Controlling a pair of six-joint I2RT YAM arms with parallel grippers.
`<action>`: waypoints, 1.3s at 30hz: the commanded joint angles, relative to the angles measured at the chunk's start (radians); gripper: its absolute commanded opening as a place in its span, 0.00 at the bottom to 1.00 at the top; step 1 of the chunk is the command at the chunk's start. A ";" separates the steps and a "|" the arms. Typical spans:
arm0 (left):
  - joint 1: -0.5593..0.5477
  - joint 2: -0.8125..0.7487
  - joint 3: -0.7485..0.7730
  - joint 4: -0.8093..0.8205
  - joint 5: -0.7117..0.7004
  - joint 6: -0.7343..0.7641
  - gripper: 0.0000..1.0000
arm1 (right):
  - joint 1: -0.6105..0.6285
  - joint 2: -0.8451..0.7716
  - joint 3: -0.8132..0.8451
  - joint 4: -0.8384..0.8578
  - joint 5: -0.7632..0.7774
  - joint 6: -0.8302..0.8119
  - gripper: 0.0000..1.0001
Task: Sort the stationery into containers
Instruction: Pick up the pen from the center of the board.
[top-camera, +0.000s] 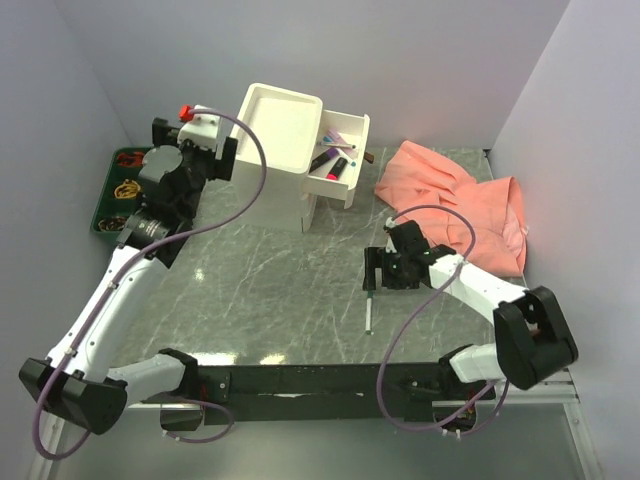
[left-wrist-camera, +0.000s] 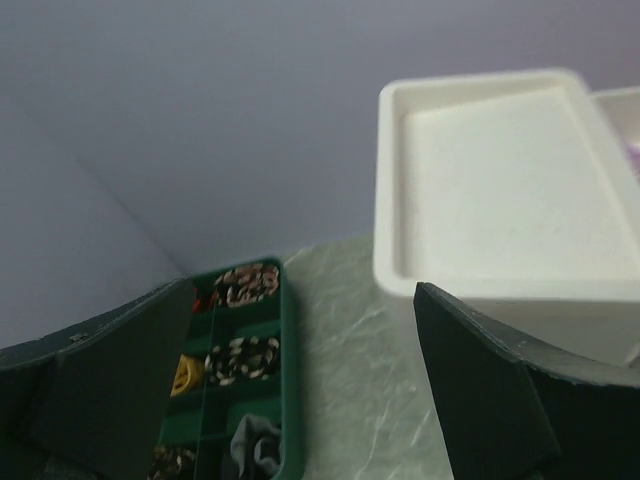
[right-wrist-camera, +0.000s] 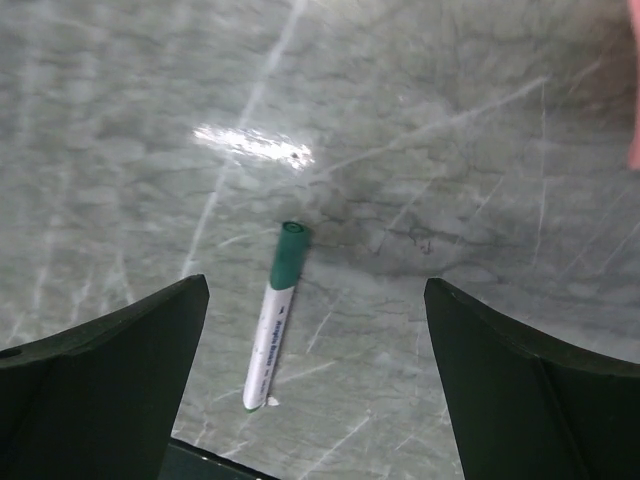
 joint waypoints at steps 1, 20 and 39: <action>0.091 -0.063 -0.071 -0.007 -0.001 -0.058 0.98 | 0.073 0.059 0.064 -0.051 0.079 0.055 0.92; 0.281 -0.041 -0.099 0.050 0.128 -0.114 0.99 | 0.190 0.287 0.071 -0.079 0.096 0.152 0.23; 0.288 0.024 -0.009 0.079 0.140 -0.144 0.99 | 0.204 -0.038 0.574 0.070 -0.235 -0.097 0.00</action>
